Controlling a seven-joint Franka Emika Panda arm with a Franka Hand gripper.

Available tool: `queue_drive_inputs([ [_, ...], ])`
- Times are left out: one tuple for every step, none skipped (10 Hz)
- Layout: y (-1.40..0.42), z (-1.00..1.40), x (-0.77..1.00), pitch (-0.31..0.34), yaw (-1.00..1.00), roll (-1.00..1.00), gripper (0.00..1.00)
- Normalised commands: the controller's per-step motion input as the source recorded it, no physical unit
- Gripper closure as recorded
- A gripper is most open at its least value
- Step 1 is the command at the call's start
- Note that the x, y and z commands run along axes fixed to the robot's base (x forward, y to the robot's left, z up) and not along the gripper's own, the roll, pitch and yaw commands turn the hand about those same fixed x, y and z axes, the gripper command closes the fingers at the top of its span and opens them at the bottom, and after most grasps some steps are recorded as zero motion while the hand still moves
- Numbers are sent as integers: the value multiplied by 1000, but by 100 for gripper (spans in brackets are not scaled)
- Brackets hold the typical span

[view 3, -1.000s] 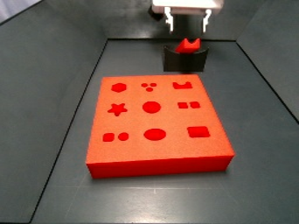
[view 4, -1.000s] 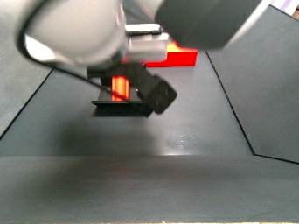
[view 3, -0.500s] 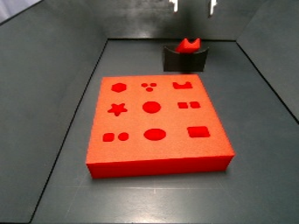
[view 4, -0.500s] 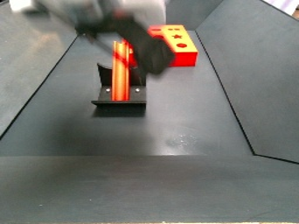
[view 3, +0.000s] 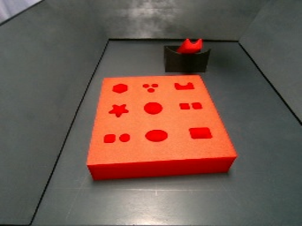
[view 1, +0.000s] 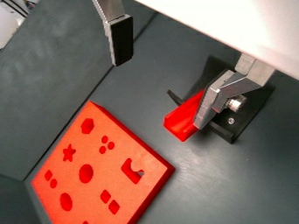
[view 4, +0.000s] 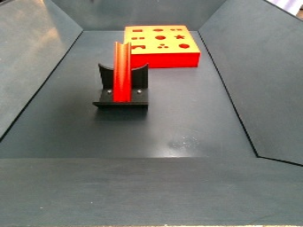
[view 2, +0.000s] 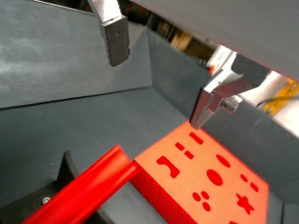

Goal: Pick up the arch object. Move up. Place the arch object on the fixture. Regrasp the arch object. Move to above the board. Insert the arch object.
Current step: Regrasp the arch object.

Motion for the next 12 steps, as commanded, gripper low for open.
queue_drive_inputs([
  [-516, 162, -26, 38, 0, 1000, 0],
  [-301, 96, -23, 35, 0, 1000, 0],
  [-104, 61, -23, 31, 1, 1000, 0],
  [-42, 46, -23, 29, 1, 1000, 0],
  [-41, 33, -14, 26, 1, 1000, 0],
  [-39, 9, 6, 23, 3, 1000, 0],
  [-30, 7, 10, 22, 4, 1000, 0],
  [-23, 6, 10, 26, 6, 1000, 0],
  [-16, 3, 10, 31, 8, 1000, 0],
  [-22, 6, 19, 41, 10, 1000, 0],
  [-22, 4, 28, 47, 11, 1000, 0],
  [-25, -7, 49, 62, 17, 1000, 0],
])
